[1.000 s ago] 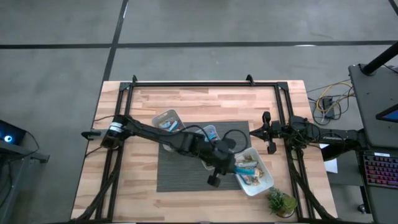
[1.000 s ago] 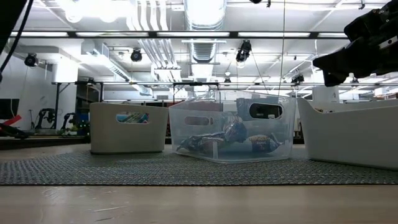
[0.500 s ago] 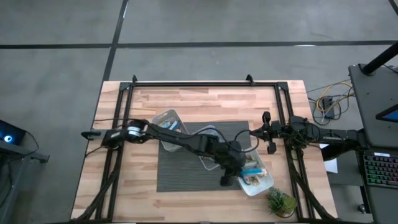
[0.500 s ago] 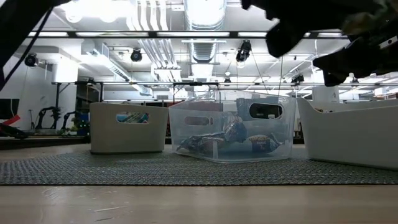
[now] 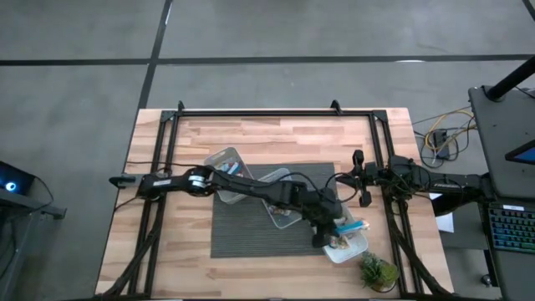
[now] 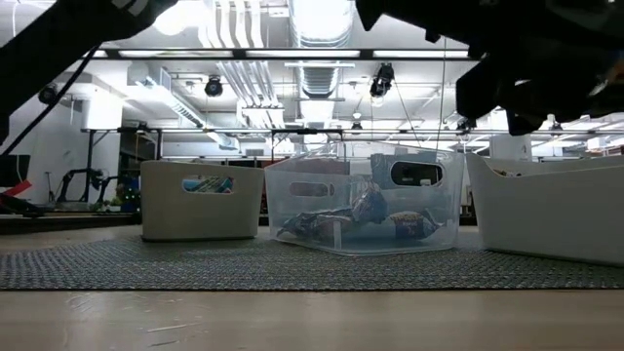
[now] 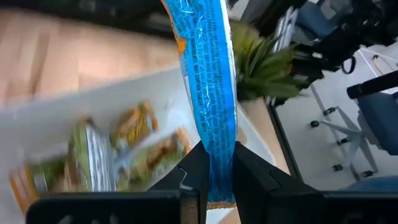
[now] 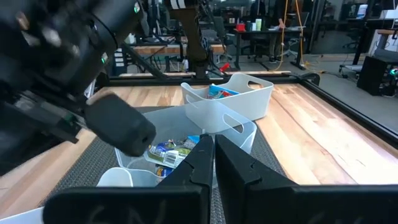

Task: Pick and place Granola Bars by type
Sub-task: Put the yellow granola bar into the white bin, then return to Home Position

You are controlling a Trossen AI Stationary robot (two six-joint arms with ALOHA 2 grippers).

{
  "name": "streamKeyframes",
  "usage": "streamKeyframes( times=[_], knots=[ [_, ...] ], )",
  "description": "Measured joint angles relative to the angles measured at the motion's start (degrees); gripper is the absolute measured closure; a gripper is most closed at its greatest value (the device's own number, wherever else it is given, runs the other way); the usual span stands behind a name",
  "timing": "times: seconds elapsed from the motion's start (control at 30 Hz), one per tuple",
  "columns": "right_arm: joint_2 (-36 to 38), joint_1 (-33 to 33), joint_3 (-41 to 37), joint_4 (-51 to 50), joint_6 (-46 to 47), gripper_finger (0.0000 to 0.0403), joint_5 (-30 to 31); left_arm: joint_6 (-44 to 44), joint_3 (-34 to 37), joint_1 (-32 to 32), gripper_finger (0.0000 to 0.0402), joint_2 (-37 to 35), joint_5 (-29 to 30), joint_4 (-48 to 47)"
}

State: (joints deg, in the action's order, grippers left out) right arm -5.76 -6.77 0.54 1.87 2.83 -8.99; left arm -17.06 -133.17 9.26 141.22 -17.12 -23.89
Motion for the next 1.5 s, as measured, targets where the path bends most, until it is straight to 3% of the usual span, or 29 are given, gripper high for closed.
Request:
streamKeyframes(
  times=[0.27, 0.77, 1.13, 1.5],
  knots=[
    [-0.1, 0.0, 0.0, 0.0, 0.1, 0.0394, 0.0, -7.5, 3.1, 0.0, 0.0362, -1.7, -0.1, -3.1],
    [-0.1, 0.0, 0.0, 0.0, 0.1, 0.0394, 0.0, -9.1, 3.1, 0.1, 0.0361, -1.9, -1.9, -4.8],
    [-0.1, 0.0, 0.0, 0.0, 0.1, 0.0394, 0.0, -9.6, 3.2, 0.1, 0.0275, -1.9, -2.1, -5.1],
    [0.0, 0.0, 0.0, 0.0, 0.1, 0.0394, 0.0, -5.6, 3.2, 0.1, 0.028, -2.0, -3.1, -4.3]
  ],
)
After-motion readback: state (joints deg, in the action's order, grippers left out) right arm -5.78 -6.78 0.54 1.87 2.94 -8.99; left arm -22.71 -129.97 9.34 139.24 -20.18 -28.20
